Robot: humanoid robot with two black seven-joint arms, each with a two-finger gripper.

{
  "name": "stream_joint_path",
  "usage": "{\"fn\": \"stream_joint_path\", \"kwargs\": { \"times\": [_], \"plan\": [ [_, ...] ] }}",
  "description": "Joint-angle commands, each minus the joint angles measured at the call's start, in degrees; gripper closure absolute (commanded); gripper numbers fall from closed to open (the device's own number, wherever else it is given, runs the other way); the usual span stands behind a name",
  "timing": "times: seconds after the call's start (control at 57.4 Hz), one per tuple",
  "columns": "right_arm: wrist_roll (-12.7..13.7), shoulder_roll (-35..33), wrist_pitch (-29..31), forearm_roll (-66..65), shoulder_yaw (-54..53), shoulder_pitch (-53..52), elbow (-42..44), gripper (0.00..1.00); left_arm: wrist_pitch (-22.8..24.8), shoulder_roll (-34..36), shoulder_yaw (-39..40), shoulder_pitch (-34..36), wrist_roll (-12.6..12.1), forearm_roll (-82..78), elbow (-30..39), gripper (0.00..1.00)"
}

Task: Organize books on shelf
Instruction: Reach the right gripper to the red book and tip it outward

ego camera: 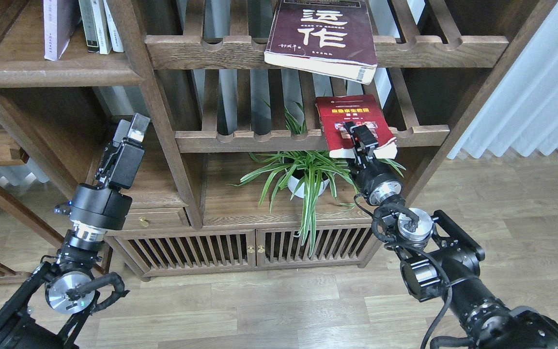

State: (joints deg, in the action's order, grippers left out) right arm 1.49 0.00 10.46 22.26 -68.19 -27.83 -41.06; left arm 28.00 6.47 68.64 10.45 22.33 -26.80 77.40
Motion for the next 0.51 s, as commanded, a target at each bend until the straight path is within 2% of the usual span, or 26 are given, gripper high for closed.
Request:
{"fn": "stream_joint_path", "kwargs": {
  "times": [0.0, 0.105, 0.157, 0.331, 0.383, 0.488],
  "plan": [
    [0.0, 0.0, 0.1, 0.3, 0.0, -0.5, 0.9, 0.37, 0.0, 0.1, 0.0, -0.8, 0.0, 0.0, -0.1, 0.01],
    [0.0, 0.0, 0.1, 0.3, 0.0, -0.4, 1.6, 0.44, 0.0, 0.1, 0.0, -1.6, 0.0, 0.0, -0.1, 0.01],
    [0.1, 0.0, 0.3, 0.4, -0.2, -0.5, 1.9, 0.56, 0.0, 0.1, 0.0, -2.4, -0.5, 0.0, -0.1, 0.01],
    [0.4, 0.0, 0.7, 2.9, -0.2, -0.5, 2.0, 0.81, 0.0, -0.1, -0.3, -3.5, -2.4, 0.2, -0.1, 0.01],
    [0.4, 0.0, 1.2, 4.7, -0.3, -0.4, 1.9, 0.93, 0.0, -0.1, -0.5, -3.5, -2.7, 0.3, -0.1, 0.01],
    [0.7, 0.0, 3.6, 6.7, -0.8, -0.2, 1.8, 0.97, 0.0, -0.1, -0.6, -3.5, -4.5, 2.4, -0.9, 0.01]
  ]
}}
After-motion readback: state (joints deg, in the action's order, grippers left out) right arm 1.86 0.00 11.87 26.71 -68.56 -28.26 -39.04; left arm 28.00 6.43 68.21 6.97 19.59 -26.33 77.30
